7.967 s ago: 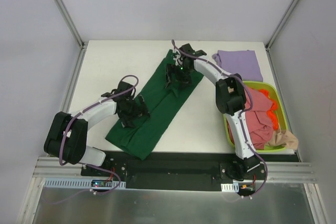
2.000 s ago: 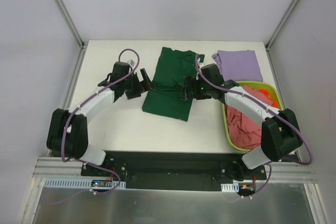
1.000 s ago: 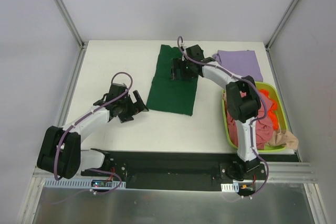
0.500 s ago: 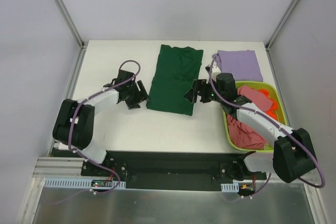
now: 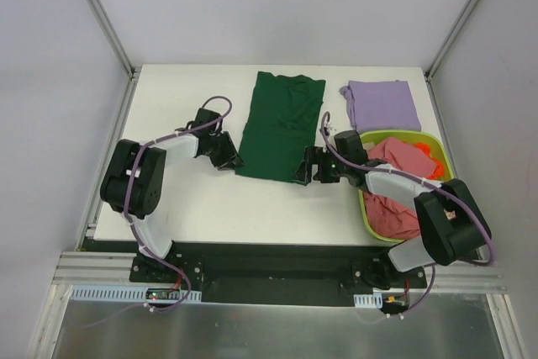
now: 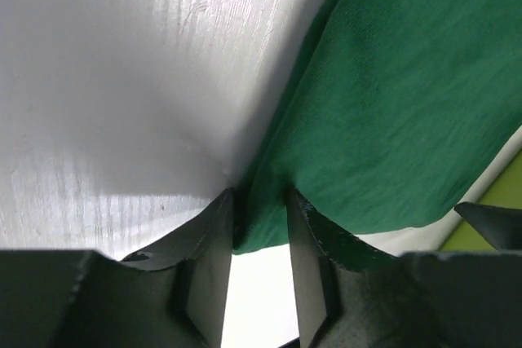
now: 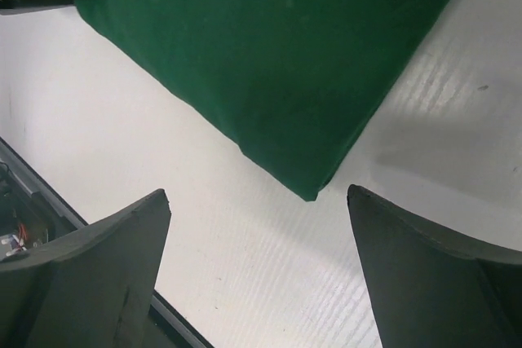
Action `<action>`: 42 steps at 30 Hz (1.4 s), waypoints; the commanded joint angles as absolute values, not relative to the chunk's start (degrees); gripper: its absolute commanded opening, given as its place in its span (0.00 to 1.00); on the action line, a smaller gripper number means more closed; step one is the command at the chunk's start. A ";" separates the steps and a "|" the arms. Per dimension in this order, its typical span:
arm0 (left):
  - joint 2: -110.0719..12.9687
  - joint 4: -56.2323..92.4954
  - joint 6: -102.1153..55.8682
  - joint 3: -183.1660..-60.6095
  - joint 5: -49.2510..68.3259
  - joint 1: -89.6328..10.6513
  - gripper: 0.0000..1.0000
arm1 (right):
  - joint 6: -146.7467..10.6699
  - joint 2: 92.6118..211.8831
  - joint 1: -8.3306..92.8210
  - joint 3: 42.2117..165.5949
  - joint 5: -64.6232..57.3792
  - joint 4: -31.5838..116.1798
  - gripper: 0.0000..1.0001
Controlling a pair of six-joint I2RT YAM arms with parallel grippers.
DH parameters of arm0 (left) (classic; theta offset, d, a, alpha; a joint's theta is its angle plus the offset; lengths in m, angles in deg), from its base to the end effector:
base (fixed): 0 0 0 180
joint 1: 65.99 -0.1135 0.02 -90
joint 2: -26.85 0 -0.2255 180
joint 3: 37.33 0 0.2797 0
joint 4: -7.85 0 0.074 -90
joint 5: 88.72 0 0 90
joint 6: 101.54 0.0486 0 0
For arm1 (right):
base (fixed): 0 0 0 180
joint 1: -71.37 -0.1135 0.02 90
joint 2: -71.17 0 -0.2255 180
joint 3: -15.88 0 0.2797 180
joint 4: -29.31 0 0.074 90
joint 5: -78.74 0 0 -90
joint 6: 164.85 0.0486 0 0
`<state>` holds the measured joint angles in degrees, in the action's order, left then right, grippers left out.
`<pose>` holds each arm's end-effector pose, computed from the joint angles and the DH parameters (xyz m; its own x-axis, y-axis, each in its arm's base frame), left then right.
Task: Fold and stack the t-shirts
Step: Fold the folded rectangular tshirt in 1/3 of the way, then grab one side of the 2/3 rectangular tshirt with both arms, then fold the long partially folded tshirt into a neat square
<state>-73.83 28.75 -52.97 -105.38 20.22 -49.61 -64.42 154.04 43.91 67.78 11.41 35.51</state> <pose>0.3492 -0.1191 0.0878 -0.8774 -0.3944 -0.2729 -0.1718 0.7897 -0.5890 0.2811 0.1672 0.1215 -0.6536 -0.1514 -0.7415 -0.5894 0.7164 0.3733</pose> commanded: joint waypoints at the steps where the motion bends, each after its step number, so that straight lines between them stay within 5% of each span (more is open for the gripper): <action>1: -76.77 29.64 -51.18 -105.71 21.14 -49.82 0.26 | -62.81 156.94 43.78 68.35 9.49 34.23 0.89; 4: -76.51 29.47 -51.36 -104.30 21.14 -49.91 0.00 | -63.51 159.31 42.73 70.19 6.06 36.95 0.80; 14: -75.63 28.67 -51.97 -102.10 20.35 -49.82 0.00 | -66.68 166.00 39.20 74.32 4.46 40.39 0.48; 20: -73.17 28.41 -51.89 -99.83 19.56 -49.82 0.00 | -66.68 165.57 39.03 73.27 5.78 39.86 0.17; 26: -61.77 28.06 -54.78 -90.08 18.68 -49.82 0.00 | -65.19 159.60 36.58 69.67 10.79 43.18 0.13; 34: -28.66 39.37 -57.07 -76.80 15.87 -49.82 0.00 | -63.08 145.98 27.70 71.68 25.81 62.87 0.11; 42: -0.40 55.37 -57.86 -82.31 8.93 -49.55 0.00 | -55.18 136.04 21.63 73.18 40.32 64.56 0.10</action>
